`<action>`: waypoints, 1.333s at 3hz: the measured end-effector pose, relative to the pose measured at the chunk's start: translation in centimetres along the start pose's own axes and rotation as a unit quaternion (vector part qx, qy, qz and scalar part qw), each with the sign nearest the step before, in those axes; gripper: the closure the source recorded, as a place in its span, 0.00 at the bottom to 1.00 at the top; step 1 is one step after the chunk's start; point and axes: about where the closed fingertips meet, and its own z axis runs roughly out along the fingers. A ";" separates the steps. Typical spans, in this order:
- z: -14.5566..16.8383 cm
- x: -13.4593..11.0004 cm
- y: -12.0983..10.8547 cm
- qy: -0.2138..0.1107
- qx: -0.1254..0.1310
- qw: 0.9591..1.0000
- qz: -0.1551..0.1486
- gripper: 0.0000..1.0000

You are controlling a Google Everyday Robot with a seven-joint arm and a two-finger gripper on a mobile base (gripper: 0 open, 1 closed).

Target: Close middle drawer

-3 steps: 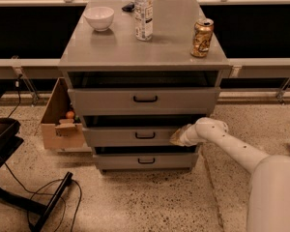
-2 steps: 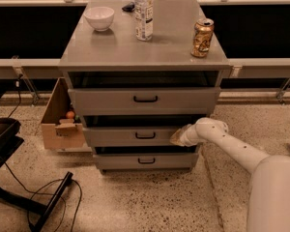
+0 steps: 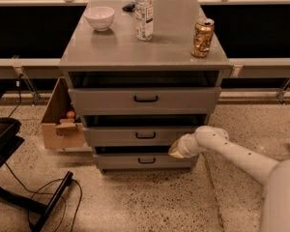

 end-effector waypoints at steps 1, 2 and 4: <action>-3.3 0.3 6.5 0.018 -0.057 0.998 -0.021 1.00; -12.1 1.9 12.5 0.103 -0.135 0.983 -0.071 1.00; -26.1 1.9 8.2 0.285 -0.149 0.941 -0.109 1.00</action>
Offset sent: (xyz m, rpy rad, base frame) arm -0.2386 -0.0689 0.1175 -0.3465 0.3154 0.3403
